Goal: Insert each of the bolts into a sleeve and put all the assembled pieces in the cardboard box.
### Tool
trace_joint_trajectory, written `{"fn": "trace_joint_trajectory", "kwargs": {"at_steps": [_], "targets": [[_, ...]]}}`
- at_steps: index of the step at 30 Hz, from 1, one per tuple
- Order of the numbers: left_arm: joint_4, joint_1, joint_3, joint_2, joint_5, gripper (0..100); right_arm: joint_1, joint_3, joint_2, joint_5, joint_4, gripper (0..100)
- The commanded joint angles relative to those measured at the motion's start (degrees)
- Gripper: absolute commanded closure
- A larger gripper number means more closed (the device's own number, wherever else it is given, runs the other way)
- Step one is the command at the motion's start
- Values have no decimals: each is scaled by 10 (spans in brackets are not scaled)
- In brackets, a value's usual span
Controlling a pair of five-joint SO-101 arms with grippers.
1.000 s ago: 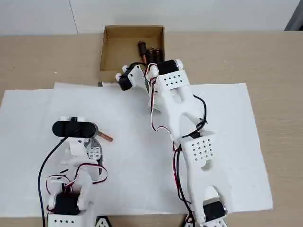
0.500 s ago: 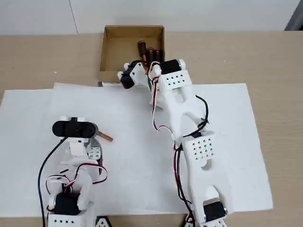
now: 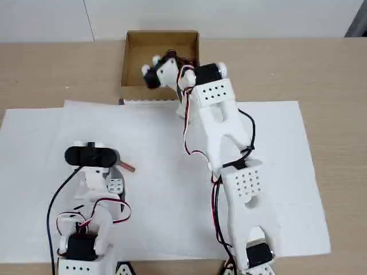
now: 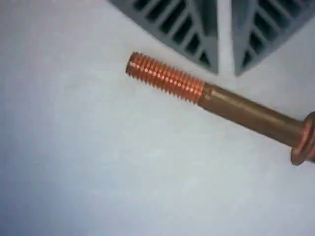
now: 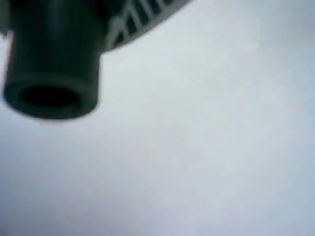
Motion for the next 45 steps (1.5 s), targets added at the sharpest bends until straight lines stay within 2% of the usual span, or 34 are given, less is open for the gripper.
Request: {"fn": "trace_joint_trajectory", "kwargs": {"at_steps": [1, 6, 14, 23, 30, 37, 45], "targets": [[1, 22, -3, -5, -7, 994, 1, -22, -81, -62, 7, 995], [1, 45, -3, -5, -26, 994, 25, 27, -153, -164, 7, 995], [1, 44, -2, -5, -30, 994, 72, 224, -378, -255, 7, 995], [1, 45, -3, -5, -30, 994, 145, 480, -616, -318, 1, 995], [2, 41, -12, -4, -30, 994, 204, 635, -739, -362, 0, 995], [49, 40, -91, -3, -30, 994, 241, 753, -843, -389, 0, 995], [96, 40, -211, 22, -30, 994, 284, 870, -968, -389, -49, 995]]}}
